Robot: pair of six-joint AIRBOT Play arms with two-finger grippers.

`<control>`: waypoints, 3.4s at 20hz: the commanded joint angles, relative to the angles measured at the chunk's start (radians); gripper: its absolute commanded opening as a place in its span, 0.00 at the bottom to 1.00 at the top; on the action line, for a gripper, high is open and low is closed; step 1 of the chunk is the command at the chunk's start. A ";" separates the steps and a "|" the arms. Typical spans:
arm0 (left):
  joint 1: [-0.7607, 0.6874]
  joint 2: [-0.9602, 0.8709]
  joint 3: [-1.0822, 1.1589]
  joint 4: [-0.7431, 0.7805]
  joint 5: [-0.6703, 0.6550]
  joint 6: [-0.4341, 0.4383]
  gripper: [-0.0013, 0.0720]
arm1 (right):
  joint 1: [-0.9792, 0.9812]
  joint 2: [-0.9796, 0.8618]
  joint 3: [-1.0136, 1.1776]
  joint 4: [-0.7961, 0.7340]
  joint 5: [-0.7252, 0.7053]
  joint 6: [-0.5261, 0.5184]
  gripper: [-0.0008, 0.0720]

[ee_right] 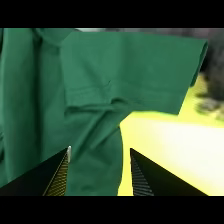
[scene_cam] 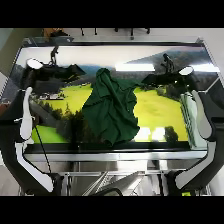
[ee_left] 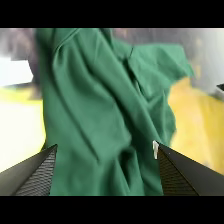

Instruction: Fold the shirts.

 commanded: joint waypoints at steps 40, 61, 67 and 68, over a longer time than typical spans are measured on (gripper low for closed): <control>-0.289 0.588 -1.263 -0.125 0.546 -0.084 0.21 | 0.213 0.429 -1.071 0.377 -0.211 -0.374 0.11; 0.837 1.093 0.234 -0.325 0.095 0.000 0.03 | -0.325 0.840 0.412 0.214 -0.234 -0.283 0.04; 0.628 0.926 -0.061 -0.321 -0.016 0.064 0.03 | -0.325 0.662 0.351 0.193 -0.123 -0.125 0.03; 0.548 0.884 -0.129 -0.303 -0.012 0.093 0.03 | -0.323 0.605 0.316 0.197 -0.078 -0.096 0.03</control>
